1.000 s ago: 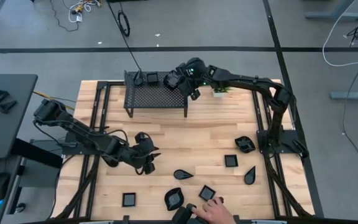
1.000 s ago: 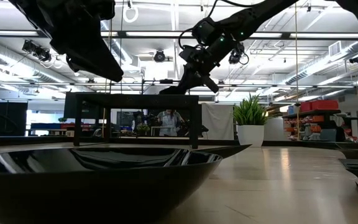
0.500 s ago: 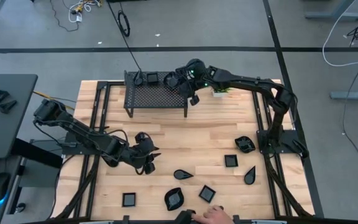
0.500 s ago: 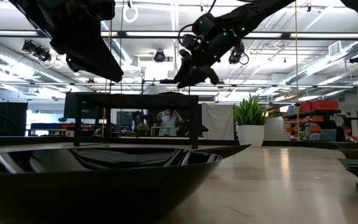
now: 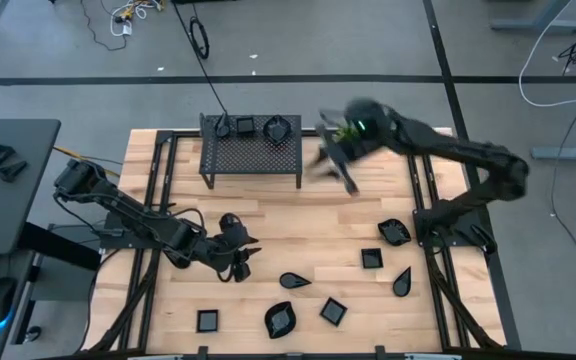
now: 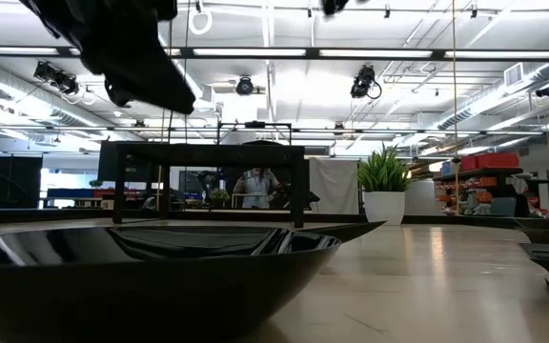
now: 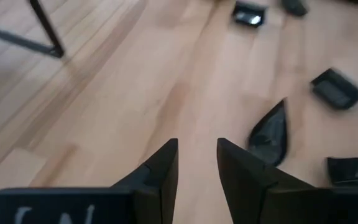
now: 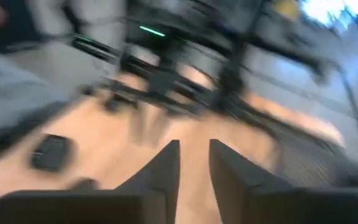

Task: Pick & Place Mini shaped plates
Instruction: Stack the black square plate on top of the square plate on the shelf

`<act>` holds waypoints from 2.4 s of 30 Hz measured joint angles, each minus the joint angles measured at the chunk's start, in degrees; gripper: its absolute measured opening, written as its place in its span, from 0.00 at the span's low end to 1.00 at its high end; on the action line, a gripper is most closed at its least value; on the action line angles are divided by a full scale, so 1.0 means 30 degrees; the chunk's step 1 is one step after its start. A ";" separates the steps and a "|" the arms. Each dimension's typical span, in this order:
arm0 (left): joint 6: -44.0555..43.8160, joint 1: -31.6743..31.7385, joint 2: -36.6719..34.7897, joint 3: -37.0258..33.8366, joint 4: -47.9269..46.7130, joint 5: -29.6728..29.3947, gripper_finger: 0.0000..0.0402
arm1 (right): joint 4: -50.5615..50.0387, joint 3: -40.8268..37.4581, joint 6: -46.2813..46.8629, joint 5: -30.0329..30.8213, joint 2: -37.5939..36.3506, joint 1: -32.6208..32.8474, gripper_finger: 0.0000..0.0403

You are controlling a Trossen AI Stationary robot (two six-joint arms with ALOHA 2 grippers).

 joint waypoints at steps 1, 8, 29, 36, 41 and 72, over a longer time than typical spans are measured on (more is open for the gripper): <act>0.0199 -0.0126 0.0000 0.0000 0.0364 0.0008 0.29 | 0.0560 -0.0913 -0.0028 -0.0093 -0.0859 0.0843 0.20; 0.2794 -0.1433 0.0178 0.0922 0.1471 -0.0163 0.28 | 0.5973 -0.8747 0.2110 0.4197 -0.5591 0.7107 0.06; -0.7069 -0.7600 1.0280 1.6589 -1.8215 0.8876 0.28 | 1.9821 -1.7791 0.7116 1.3614 -0.5799 1.2262 0.03; -1.0139 -1.0649 1.2263 1.6597 -1.7901 0.7411 0.28 | 2.0806 -1.7791 0.6122 1.4320 -0.5792 1.2084 0.02; -1.0156 -1.1500 1.3789 1.6589 -1.7797 0.6517 0.28 | 2.1261 -1.7791 0.5785 1.4326 -0.5792 1.1758 0.02; -1.1079 -1.1346 1.5067 1.7214 -2.1598 0.5300 0.29 | 2.1095 -1.7791 0.5778 1.4326 -0.5785 1.1620 0.03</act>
